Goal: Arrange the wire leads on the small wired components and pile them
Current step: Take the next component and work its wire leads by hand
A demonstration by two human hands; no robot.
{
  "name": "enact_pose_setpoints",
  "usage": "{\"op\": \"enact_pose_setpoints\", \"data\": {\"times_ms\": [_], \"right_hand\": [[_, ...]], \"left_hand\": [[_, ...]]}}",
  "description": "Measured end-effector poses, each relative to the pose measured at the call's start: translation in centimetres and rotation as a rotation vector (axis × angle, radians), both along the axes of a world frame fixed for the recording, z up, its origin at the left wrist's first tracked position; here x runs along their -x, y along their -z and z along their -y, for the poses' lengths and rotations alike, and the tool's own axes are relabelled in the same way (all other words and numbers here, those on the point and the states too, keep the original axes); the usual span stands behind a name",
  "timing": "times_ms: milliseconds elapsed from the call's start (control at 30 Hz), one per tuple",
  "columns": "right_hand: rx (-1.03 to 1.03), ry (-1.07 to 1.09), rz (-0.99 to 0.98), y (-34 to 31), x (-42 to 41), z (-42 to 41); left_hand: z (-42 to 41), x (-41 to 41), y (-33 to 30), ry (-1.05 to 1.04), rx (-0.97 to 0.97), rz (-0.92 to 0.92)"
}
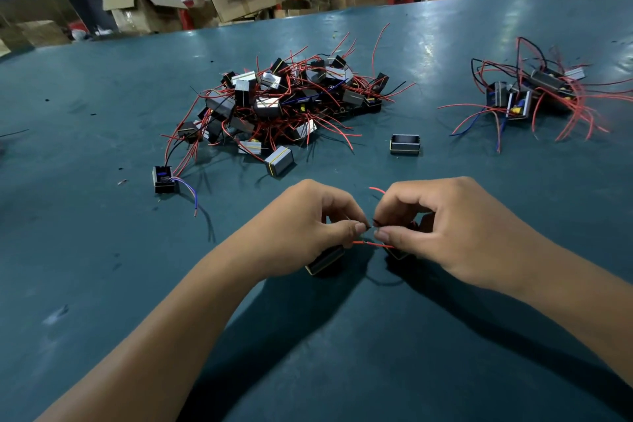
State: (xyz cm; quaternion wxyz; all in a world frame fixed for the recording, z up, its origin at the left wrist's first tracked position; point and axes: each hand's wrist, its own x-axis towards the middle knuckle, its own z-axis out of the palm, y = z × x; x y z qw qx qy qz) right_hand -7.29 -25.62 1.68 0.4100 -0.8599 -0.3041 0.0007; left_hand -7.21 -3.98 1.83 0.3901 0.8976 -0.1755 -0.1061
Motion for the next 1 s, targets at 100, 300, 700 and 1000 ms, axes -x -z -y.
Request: {"op": "enact_pose_setpoints", "data": {"times_ms": [100,300,700,1000], "right_hand": [[-0.052,0.082,-0.07,0.4,-0.3,0.1],[-0.227,0.111,-0.283,0.9,-0.5,-0.4],[-0.228,0.294,-0.179,2.5,-0.2,-0.9],[-0.275,0.327,-0.123,2.6,-0.1,-1.3]], "left_hand": [[0.2,0.1,0.1,-0.073,-0.044,0.049],[1.1,0.8,0.5,-0.081,-0.064,0.129],[1.3,0.5,1.2,-0.136,0.157,0.128],[1.1,0.3,1.5,-0.154,0.2,0.118]]}}
